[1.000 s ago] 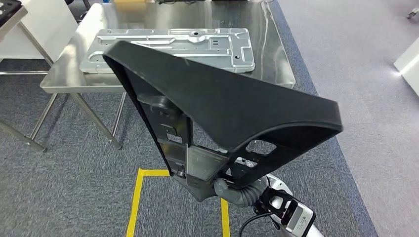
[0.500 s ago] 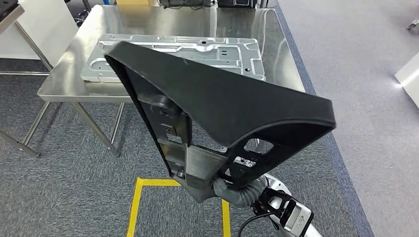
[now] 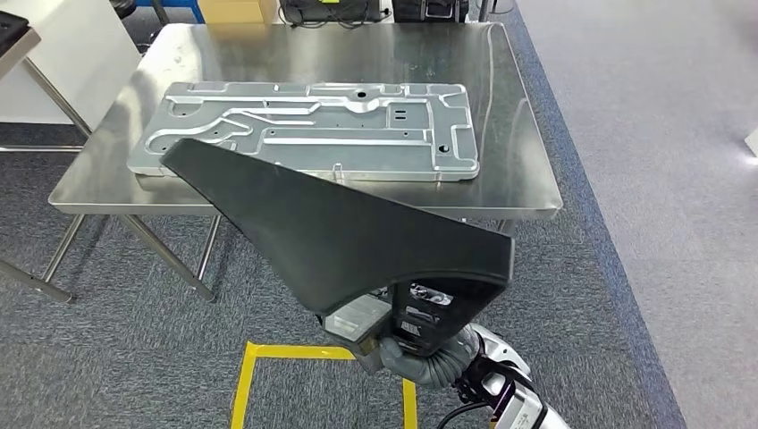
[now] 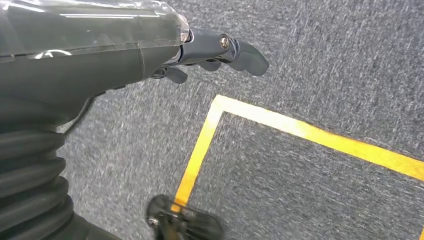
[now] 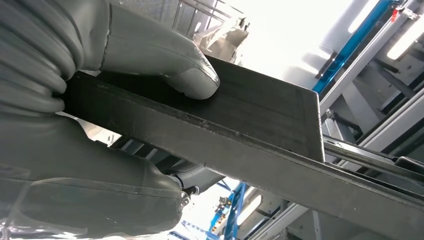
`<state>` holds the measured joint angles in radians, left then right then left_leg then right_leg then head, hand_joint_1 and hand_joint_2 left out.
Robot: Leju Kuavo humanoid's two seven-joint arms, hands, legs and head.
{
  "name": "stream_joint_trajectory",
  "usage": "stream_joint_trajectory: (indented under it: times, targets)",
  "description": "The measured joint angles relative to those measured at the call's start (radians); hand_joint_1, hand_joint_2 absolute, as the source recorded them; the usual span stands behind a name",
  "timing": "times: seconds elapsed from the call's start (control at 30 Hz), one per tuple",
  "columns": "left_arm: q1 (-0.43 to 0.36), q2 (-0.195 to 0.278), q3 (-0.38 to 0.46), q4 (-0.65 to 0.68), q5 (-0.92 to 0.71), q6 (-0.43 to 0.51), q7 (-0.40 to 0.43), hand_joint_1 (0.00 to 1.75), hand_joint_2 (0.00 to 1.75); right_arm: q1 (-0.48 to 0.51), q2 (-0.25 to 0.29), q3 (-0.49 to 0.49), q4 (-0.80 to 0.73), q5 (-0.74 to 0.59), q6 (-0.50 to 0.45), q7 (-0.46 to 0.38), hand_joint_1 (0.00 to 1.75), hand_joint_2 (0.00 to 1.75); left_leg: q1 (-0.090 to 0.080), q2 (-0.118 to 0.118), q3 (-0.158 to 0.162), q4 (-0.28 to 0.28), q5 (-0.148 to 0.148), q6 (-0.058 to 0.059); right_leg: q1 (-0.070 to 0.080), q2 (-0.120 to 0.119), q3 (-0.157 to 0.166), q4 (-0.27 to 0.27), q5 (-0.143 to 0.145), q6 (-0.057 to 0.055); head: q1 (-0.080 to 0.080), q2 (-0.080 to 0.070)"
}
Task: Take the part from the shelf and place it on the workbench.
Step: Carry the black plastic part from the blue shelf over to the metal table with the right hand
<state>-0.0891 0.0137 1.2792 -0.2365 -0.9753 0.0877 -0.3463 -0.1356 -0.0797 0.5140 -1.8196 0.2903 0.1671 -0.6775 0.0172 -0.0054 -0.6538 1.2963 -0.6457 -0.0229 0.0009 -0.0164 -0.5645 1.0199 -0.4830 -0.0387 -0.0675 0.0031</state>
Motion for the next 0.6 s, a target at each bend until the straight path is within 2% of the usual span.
stream_joint_trajectory:
  times: [0.03, 0.07, 0.1, 0.13, 0.17, 0.2, 0.27, 0.33, 0.4, 0.47, 0.5, 0.53, 0.57, 0.6]
  targets:
    - [0.002, 0.0, 0.0, 0.0, -0.001, -0.002, 0.0, 0.0, 1.75, 0.0, 0.0, 0.0, 0.0, 0.0, -0.001, 0.0, 1.75, 1.75, 0.0, 0.0, -0.008, -0.027, 0.019, 0.003, 0.002, 0.0, 0.015, 0.0, -0.011, 0.0, 0.0, 0.0]
    - [0.002, 0.0, 0.001, 0.0, -0.003, -0.003, -0.001, 0.0, 1.75, 0.0, 0.0, 0.0, 0.0, 0.0, -0.002, 0.0, 1.75, 1.75, -0.001, 0.001, -0.003, -0.081, 0.063, 0.008, 0.003, 0.0, 0.032, 0.0, -0.023, 0.001, 0.0, 0.0]
    - [0.003, 0.0, 0.001, 0.0, -0.004, -0.004, -0.002, 0.0, 1.75, 0.001, 0.0, -0.001, 0.0, 0.0, -0.002, 0.0, 1.75, 1.75, -0.003, 0.003, 0.004, -0.144, 0.125, 0.017, 0.004, -0.001, 0.046, -0.001, -0.035, 0.003, 0.0, 0.0]
    - [0.004, 0.001, 0.001, 0.0, -0.006, -0.005, -0.003, 0.0, 1.75, 0.002, 0.0, -0.001, 0.0, -0.001, -0.003, 0.0, 1.75, 1.75, -0.007, 0.006, 0.011, -0.197, 0.172, 0.023, 0.005, -0.001, 0.056, 0.0, -0.045, 0.006, 0.0, 0.0]
    - [0.004, 0.001, 0.002, 0.0, -0.006, -0.006, -0.005, 0.0, 1.75, 0.004, 0.0, -0.001, 0.0, -0.001, -0.004, 0.0, 1.75, 1.75, -0.011, 0.009, 0.015, -0.233, 0.205, 0.028, 0.005, -0.001, 0.06, -0.002, -0.052, 0.01, 0.0, 0.0]
    - [0.005, 0.001, 0.002, 0.0, -0.007, -0.007, -0.006, 0.0, 1.75, 0.007, 0.0, -0.002, -0.001, -0.001, -0.005, 0.0, 1.75, 1.75, -0.016, 0.011, 0.015, -0.25, 0.22, 0.033, 0.004, 0.0, 0.061, -0.001, -0.055, 0.015, 0.0, 0.0]
    - [0.006, 0.001, 0.003, 0.0, -0.007, -0.008, -0.009, 0.0, 1.75, 0.012, 0.0, -0.004, -0.004, 0.001, -0.008, -0.001, 1.75, 1.75, -0.017, 0.008, 0.023, -0.26, 0.216, 0.041, 0.005, 0.001, 0.064, -0.002, -0.055, 0.027, 0.0, 0.0]
    - [0.006, 0.0, 0.003, 0.0, -0.007, -0.009, -0.011, 0.0, 1.75, 0.014, 0.0, -0.006, -0.008, 0.002, -0.009, -0.001, 1.75, 1.75, -0.012, 0.004, 0.044, -0.276, 0.215, 0.051, 0.003, 0.003, 0.051, 0.037, -0.053, 0.038, 0.0, 0.0]
    - [0.003, 0.0, 0.003, 0.0, -0.007, -0.01, -0.011, 0.0, 1.75, 0.015, 0.0, -0.009, -0.01, 0.004, -0.01, -0.002, 1.75, 1.75, -0.007, 0.001, 0.065, -0.288, 0.209, 0.057, -0.002, 0.009, -0.012, 0.144, -0.075, 0.049, 0.0, 0.0]
    - [0.001, 0.0, 0.003, 0.0, -0.007, -0.01, -0.012, 0.0, 1.75, 0.019, 0.0, -0.012, -0.011, 0.005, -0.012, -0.002, 1.75, 1.75, -0.007, -0.002, 0.083, -0.291, 0.195, 0.059, -0.009, 0.012, -0.096, 0.255, -0.124, 0.059, 0.0, 0.0]
    - [0.001, 0.0, 0.003, 0.0, -0.006, -0.01, -0.012, 0.0, 1.75, 0.022, 0.0, -0.012, -0.011, 0.006, -0.012, -0.003, 1.75, 1.75, -0.007, -0.004, 0.094, -0.291, 0.186, 0.059, -0.012, 0.012, -0.123, 0.278, -0.137, 0.062, 0.0, 0.0]
    - [0.001, 0.0, 0.004, 0.0, -0.005, -0.01, -0.012, 0.0, 1.75, 0.023, 0.0, -0.013, -0.011, 0.007, -0.014, -0.003, 1.75, 1.75, -0.007, -0.007, 0.106, -0.291, 0.177, 0.058, -0.013, 0.012, -0.135, 0.268, -0.129, 0.064, 0.0, 0.0]
    - [0.001, 0.0, 0.004, 0.0, -0.003, -0.01, -0.012, 0.0, 1.75, 0.022, 0.0, -0.014, -0.011, 0.009, -0.015, -0.004, 1.75, 1.75, -0.007, -0.009, 0.121, -0.291, 0.167, 0.056, -0.014, 0.012, -0.129, 0.223, -0.095, 0.064, 0.0, 0.0]
    - [0.0, -0.001, 0.004, 0.0, -0.001, -0.01, -0.011, 0.0, 1.75, 0.021, 0.0, -0.015, -0.012, 0.01, -0.017, -0.004, 1.75, 1.75, -0.006, -0.011, 0.135, -0.291, 0.157, 0.054, -0.014, 0.012, -0.112, 0.155, -0.042, 0.061, 0.0, 0.0]
